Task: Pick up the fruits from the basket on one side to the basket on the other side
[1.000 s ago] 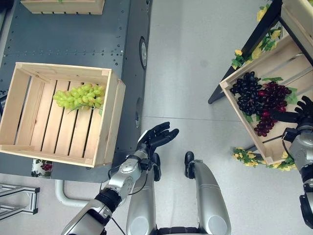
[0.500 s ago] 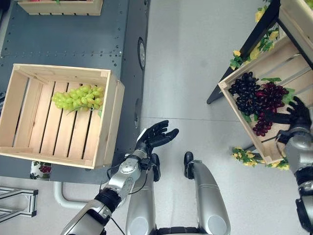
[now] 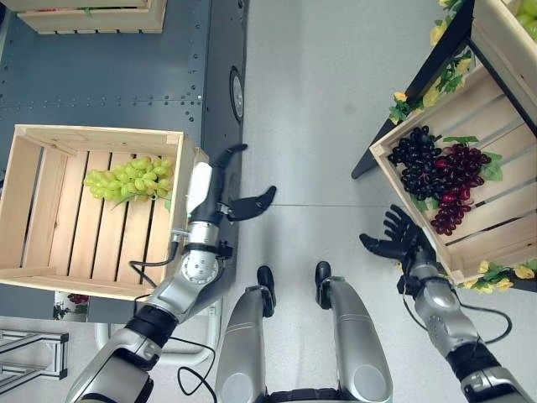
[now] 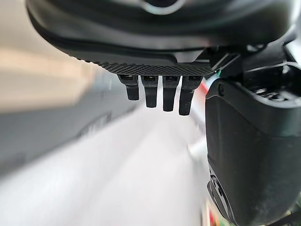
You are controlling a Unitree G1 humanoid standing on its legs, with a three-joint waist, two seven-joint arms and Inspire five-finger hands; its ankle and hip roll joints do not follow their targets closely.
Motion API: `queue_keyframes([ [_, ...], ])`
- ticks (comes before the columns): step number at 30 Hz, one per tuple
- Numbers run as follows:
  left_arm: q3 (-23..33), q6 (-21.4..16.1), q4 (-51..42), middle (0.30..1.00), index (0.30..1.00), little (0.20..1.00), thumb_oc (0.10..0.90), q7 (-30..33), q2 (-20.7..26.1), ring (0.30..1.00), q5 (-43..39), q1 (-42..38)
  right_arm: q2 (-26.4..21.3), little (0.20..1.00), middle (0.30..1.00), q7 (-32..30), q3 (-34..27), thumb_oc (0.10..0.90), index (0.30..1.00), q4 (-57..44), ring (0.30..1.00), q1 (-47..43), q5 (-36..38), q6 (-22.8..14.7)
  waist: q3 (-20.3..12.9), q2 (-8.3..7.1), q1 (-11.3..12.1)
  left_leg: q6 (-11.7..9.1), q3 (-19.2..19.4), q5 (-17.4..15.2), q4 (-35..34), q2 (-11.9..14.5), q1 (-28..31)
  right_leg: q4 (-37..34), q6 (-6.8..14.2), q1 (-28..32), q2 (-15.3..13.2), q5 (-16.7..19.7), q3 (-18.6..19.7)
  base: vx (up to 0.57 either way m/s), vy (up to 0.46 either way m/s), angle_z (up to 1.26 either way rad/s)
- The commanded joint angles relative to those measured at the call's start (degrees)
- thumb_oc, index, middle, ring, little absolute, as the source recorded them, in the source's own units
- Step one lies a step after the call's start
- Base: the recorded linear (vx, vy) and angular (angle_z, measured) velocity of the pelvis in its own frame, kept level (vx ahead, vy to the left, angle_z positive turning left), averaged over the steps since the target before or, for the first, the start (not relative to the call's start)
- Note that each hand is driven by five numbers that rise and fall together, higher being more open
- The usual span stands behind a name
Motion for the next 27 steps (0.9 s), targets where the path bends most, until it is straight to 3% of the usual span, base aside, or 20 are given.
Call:
queue_keyframes([
  [1, 6.33, -6.36, -6.17, 0.900, 0.900, 0.900, 0.800, 16.18, 3.92, 0.900, 9.30, -0.30, -0.55, 0.900, 0.900, 2.37, -1.07, 0.800, 0.900, -8.23, 0.900, -0.41, -2.36, -8.71, -0.89, -0.68, -0.06, 2.78, 2.64, -1.29, -0.38, -2.78, 3.64, -4.19, -1.11, 4.66, 0.32, 3.78, -0.75, 0.02, 0.035, 0.01],
  [6, 12.28, -3.93, -2.90, 0.900, 0.900, 0.900, 0.800, 23.36, 6.64, 0.900, 11.16, 0.89, 0.72, 0.900, 0.900, 1.71, 0.47, 0.800, 0.900, -10.50, 0.900, 2.28, -3.22, -8.91, -0.89, -0.87, 0.55, 2.57, 1.74, -0.86, -0.91, -3.33, 3.00, -4.57, -1.10, 4.46, -0.20, 3.58, -1.34, 0.02, 0.038, 0.10],
  [13, 14.79, -1.14, 1.43, 0.900, 0.900, 0.900, 0.800, 21.17, 8.97, 0.900, 9.08, -0.08, 2.76, 0.900, 0.900, 1.16, 2.81, 0.800, 0.900, -9.80, 0.900, 3.21, -3.34, -7.07, -0.89, -0.30, 1.80, 2.26, -0.31, 2.80, -8.23, -4.84, 6.62, -9.66, 0.11, 7.35, -1.04, 5.71, -1.47, 0.04, 0.035, 0.22],
  [18, 14.07, 6.31, 8.03, 0.900, 0.900, 0.900, 0.800, 11.36, 12.47, 0.900, 1.70, -0.67, 1.84, 0.900, 0.900, 2.24, 3.10, 0.800, 0.900, -10.13, 0.900, 2.91, -3.75, -5.94, -0.89, 0.00, 2.26, 2.47, -0.53, 4.02, -10.68, -5.48, 7.94, -11.77, 0.50, 9.02, -0.96, 6.12, -2.07, 0.01, 0.060, 0.12],
  [20, 12.68, 11.68, 9.69, 0.900, 0.900, 0.900, 0.800, 7.74, 14.14, 0.900, 1.74, -1.17, 1.19, 0.900, 0.900, 1.78, 3.25, 0.800, 0.900, -11.15, 0.900, 2.83, -4.15, -4.78, -0.89, -0.24, 2.28, 2.58, -0.34, 3.55, -9.69, -5.52, 7.40, -11.13, 0.39, 8.83, -0.80, 5.56, -2.49, 0.01, 0.062, 0.05],
  [27, 9.03, 21.12, 16.37, 0.900, 0.900, 0.900, 0.800, 5.21, 19.49, 0.900, 5.50, -8.00, -1.39, 0.900, 0.900, 2.44, 3.42, 0.800, 0.900, -11.50, 0.900, 2.46, -4.31, -4.52, -0.89, -2.02, 1.77, 2.84, 0.29, 2.58, -6.20, -4.17, 3.38, -7.98, -0.09, 5.42, -0.66, 4.38, -3.25, 0.00, 0.085, 0.17],
])
